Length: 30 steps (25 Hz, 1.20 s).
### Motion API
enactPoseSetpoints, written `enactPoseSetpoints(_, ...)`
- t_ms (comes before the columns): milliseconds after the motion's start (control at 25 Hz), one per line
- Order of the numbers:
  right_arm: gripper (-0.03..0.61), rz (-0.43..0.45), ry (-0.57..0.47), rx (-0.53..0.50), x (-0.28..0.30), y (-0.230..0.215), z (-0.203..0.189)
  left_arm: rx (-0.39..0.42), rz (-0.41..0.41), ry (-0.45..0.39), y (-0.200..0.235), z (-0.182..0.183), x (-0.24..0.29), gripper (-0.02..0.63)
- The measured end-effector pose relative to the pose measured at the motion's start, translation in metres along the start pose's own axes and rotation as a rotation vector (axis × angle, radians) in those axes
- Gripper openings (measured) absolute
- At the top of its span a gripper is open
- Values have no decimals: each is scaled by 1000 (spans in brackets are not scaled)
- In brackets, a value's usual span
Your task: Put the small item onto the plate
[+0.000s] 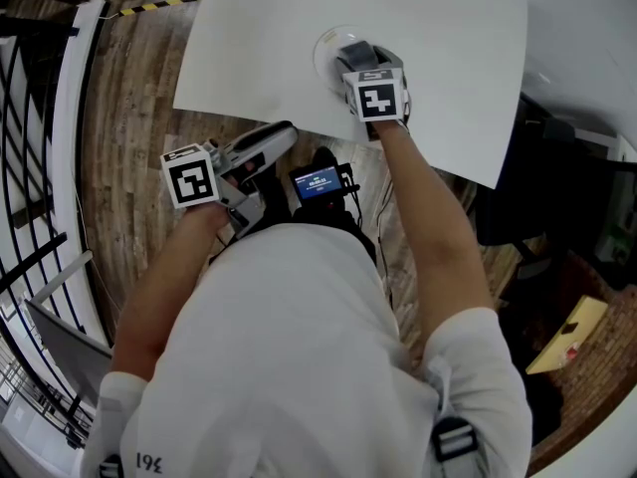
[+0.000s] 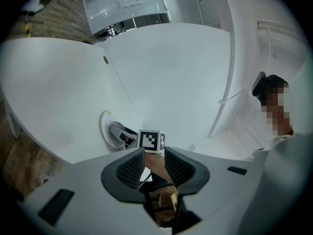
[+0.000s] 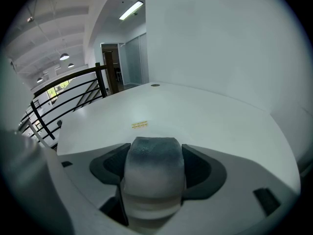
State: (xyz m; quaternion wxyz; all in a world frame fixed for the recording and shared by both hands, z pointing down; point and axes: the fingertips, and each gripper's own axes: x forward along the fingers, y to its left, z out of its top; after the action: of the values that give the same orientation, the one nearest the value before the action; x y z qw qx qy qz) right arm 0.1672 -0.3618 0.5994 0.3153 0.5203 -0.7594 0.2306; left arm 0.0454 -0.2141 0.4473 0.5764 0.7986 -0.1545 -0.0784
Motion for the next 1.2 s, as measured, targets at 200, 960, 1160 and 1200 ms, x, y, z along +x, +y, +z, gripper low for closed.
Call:
enactPoseSetpoints(200, 319, 4, -1, -7, 0, 1, 0, 18, -3, 2, 0, 1, 0, 114)
enactPoseSetpoints(960, 319, 28, 14, -23, 4, 3, 0, -1, -5, -18, -2, 2, -1, 114)
enactPoseSetpoints(1160, 319, 26, -1, -19, -3, 3, 5, 18, -9, -10, -4, 2, 0, 114)
enactPoseSetpoints(1200, 319, 24, -5, -18, -5, 2, 6, 23, -12, -6, -5, 2, 0, 114)
